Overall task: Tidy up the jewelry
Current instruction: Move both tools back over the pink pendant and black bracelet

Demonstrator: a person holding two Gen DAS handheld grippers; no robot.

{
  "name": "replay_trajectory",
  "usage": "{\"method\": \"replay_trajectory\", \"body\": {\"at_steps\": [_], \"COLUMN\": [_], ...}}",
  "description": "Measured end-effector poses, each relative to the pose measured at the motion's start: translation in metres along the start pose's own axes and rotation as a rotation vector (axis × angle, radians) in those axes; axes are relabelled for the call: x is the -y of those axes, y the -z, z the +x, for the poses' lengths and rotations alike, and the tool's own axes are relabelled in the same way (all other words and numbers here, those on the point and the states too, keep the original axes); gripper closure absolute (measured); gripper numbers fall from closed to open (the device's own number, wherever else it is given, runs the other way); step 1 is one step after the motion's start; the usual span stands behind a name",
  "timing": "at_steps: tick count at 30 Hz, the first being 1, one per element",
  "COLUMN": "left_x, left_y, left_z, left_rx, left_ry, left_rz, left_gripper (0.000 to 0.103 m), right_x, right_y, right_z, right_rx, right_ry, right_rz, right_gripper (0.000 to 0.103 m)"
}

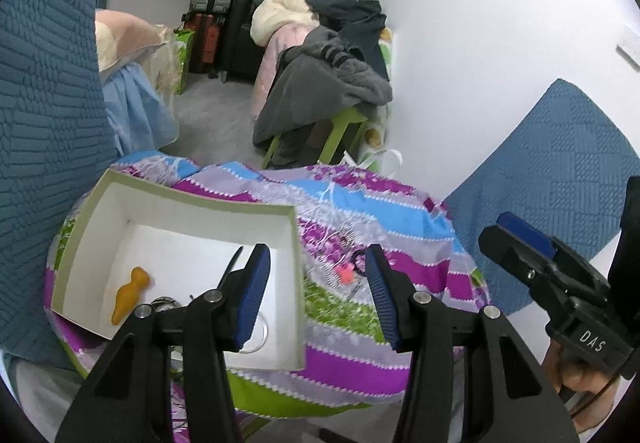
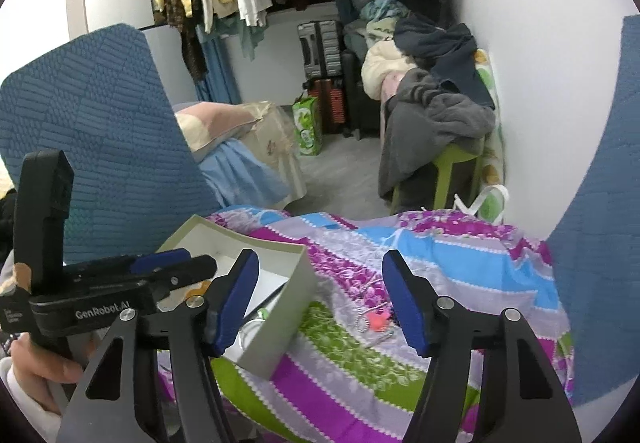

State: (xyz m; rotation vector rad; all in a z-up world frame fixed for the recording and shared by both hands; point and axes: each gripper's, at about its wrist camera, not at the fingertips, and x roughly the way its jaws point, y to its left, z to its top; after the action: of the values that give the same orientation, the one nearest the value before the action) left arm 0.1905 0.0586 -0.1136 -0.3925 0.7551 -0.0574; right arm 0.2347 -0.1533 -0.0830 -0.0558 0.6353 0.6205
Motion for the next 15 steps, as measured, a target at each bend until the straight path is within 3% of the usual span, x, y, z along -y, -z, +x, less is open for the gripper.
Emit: {"method": "replay_trajectory", "body": {"at_steps": [9, 15], "left_x": [0.028, 0.054], "left_y": [0.007, 0.022], "left_z": [0.005, 0.034], "left_rx": [0.013, -0.044], "left_ry": [0.011, 0.045], "left_rz": [0.022, 0.046], "left_gripper": [0.053, 0.053], "right_x": [0.024, 0.062], "right_y": [0.012, 0.043], "right_z": [-0.011, 0.007], "right_rx": [0.018, -0.029], "right_ry": [0.03, 0.072], "right_rz": [0.012, 0.078], "right_gripper": [0.042, 0.057]}}
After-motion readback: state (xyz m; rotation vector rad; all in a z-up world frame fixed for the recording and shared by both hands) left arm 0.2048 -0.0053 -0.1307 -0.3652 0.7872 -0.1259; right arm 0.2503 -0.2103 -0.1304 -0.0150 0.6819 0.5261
